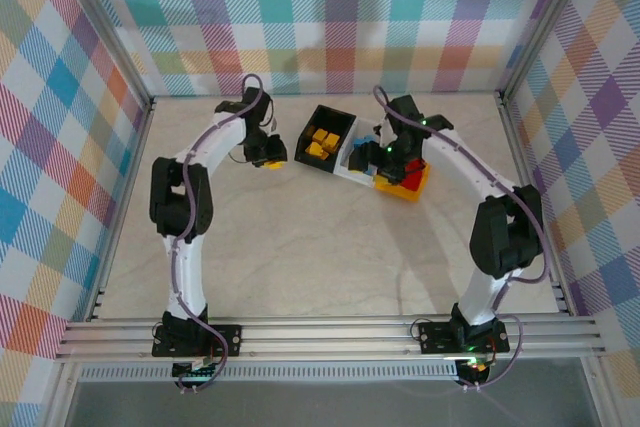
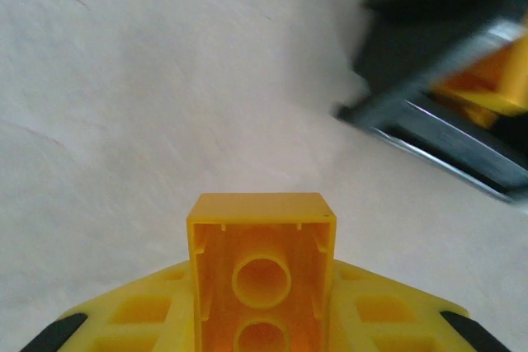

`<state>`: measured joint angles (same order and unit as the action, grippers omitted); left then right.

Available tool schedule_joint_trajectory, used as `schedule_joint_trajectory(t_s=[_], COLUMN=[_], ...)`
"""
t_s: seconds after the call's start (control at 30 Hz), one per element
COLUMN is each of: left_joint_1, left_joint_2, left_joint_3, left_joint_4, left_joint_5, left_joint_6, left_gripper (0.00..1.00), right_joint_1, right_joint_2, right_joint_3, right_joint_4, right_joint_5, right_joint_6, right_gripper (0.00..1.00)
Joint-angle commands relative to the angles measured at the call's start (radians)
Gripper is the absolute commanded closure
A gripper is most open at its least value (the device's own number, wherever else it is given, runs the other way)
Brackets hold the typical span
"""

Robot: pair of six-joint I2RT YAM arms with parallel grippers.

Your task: Sort the legos into containers by color

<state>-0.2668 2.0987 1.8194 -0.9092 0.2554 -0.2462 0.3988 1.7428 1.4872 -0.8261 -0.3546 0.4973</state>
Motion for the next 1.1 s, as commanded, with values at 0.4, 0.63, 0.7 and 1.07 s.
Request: schedule_joint_trajectory(t_s=[0.4, 0.63, 0.7, 1.07], left_joint_1=[-0.017, -0.055, -0.066, -0.094], left_joint_2=[-0.056, 0.181, 0.257, 0.492], left_joint_3=[0.147, 0.445, 0.543, 0.776], left_joint_4=[0.072, 0.043, 0.040, 0.196], left_joint_5=[0.357, 0.339, 0.335, 0.347], left_joint_6=[-0.095, -0.136, -0.157, -0.334], left_gripper=[0.75, 0.74, 0.74, 0.71], right_joint_1=[0.044, -0.025, -0.054, -0.173], right_joint_2=[-0.236, -0.255, -0.253, -0.227], right_joint_3=[-0.215, -0.196, -0.185, -0.171], right_joint_4=[0.088, 0.034, 0.014, -0.036], right_joint_5=[0.020, 0.010, 0.002, -0.053], right_joint_6=[0.062, 0.027, 0.010, -0.048], right_gripper=[0.26, 0.25, 0.25, 0.24])
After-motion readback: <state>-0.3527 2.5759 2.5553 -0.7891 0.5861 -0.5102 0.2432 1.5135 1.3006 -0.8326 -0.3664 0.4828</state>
